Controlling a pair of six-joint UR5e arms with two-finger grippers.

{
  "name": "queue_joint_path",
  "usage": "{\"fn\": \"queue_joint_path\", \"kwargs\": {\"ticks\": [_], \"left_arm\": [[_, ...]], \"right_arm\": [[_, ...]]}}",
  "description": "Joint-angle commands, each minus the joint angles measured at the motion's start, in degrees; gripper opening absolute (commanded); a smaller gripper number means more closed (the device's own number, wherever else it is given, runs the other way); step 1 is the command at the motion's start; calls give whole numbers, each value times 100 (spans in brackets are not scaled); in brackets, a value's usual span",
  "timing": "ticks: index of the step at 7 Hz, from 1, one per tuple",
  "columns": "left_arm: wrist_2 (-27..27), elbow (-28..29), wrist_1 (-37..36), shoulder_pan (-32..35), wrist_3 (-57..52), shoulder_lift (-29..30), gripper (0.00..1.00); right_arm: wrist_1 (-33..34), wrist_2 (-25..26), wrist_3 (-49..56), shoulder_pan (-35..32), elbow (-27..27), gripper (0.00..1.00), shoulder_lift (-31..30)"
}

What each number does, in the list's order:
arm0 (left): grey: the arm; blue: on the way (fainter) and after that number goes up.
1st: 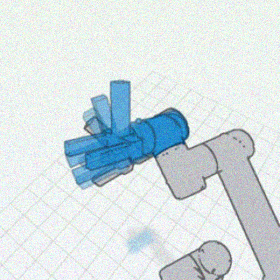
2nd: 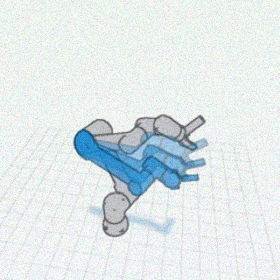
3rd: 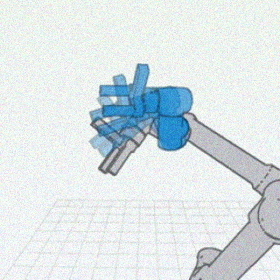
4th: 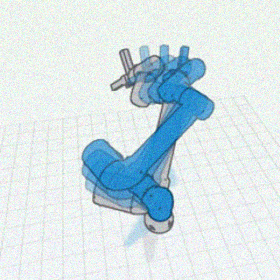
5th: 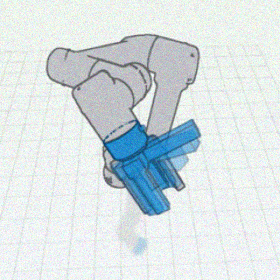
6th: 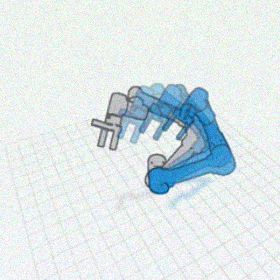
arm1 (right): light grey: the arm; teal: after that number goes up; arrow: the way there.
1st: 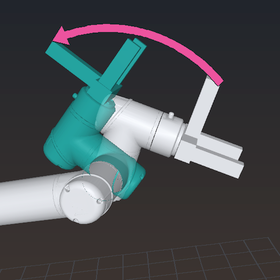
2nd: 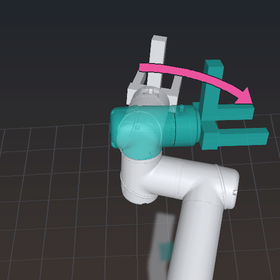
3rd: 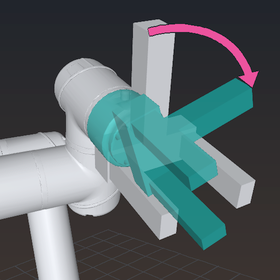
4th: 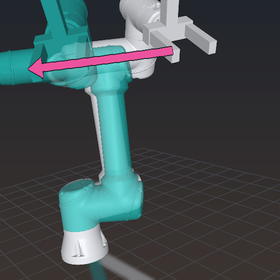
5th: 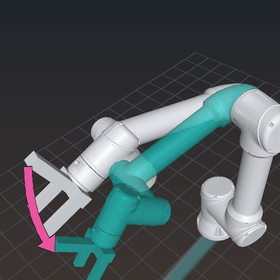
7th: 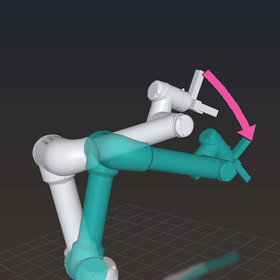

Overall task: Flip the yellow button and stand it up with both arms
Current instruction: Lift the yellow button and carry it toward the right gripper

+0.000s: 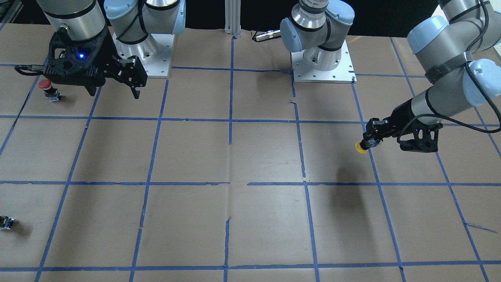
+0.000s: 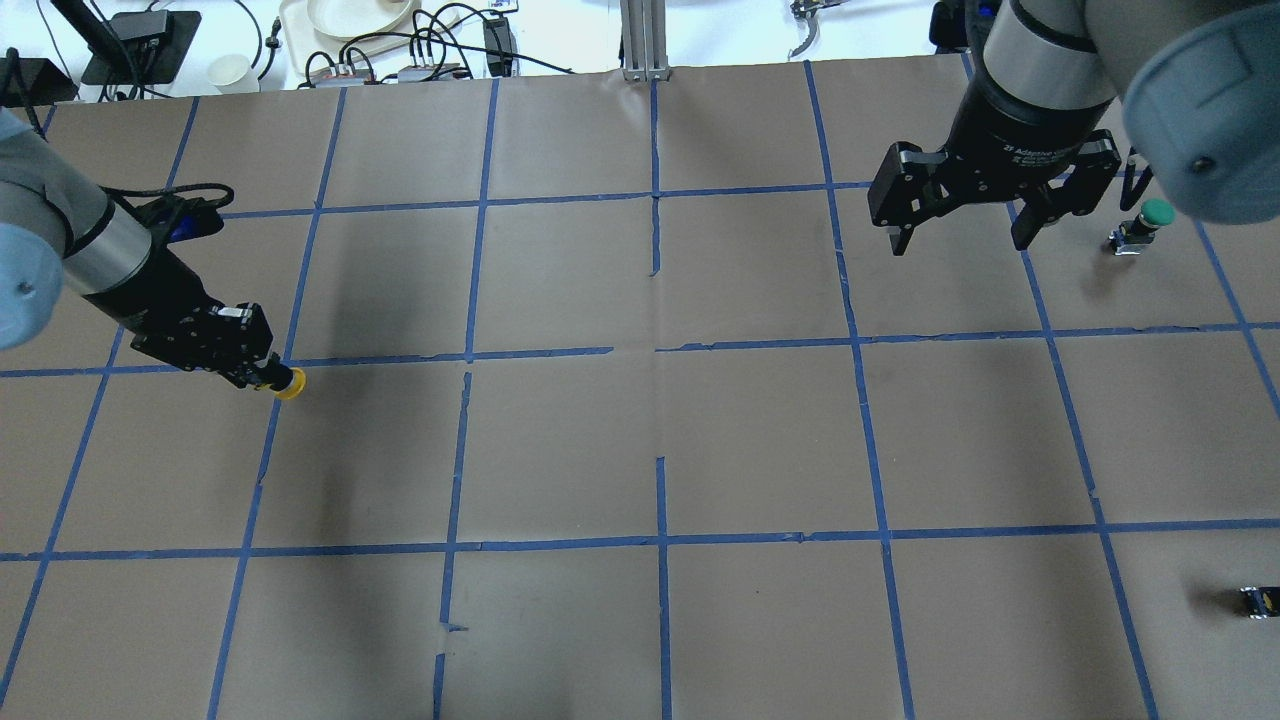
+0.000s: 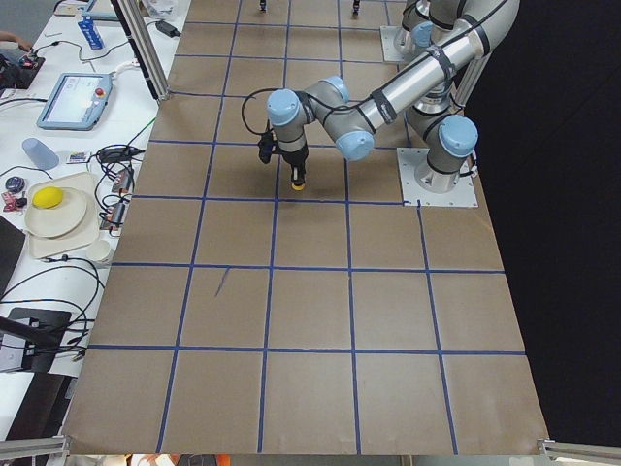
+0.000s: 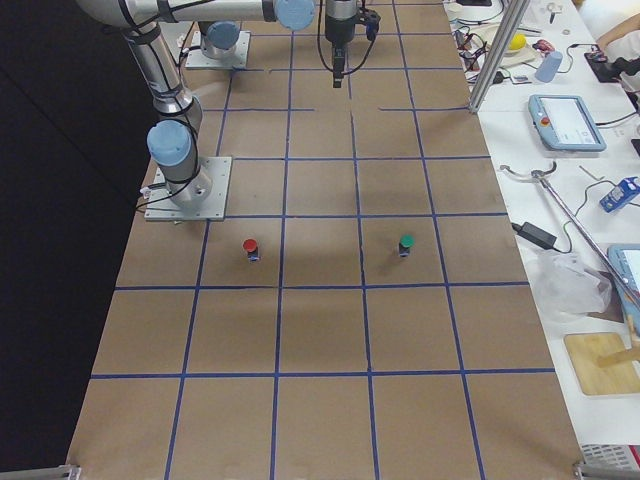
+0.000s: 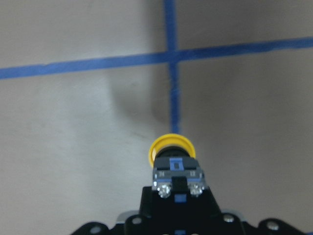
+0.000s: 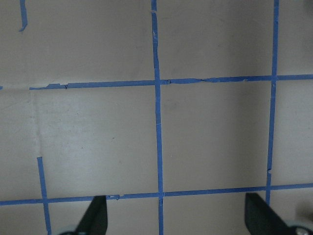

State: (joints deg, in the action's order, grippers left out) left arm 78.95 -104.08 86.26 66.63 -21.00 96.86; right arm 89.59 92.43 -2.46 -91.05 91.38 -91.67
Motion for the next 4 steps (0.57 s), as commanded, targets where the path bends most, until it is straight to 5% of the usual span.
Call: {"fn": "queue_joint_path", "kwargs": {"ticks": [1,2,4], "left_arm": [[-1685,615,1312,174,526,-26,0],[-2917,678,2133,192,597,-35,0],[-4277,566,2640,210,597,-70,0]], "right_arm": [[58,-14,52,0,-67,100,26],[94,-162,18,17,-103,100,43],[103,-760,18,332,-112,99,70]]}}
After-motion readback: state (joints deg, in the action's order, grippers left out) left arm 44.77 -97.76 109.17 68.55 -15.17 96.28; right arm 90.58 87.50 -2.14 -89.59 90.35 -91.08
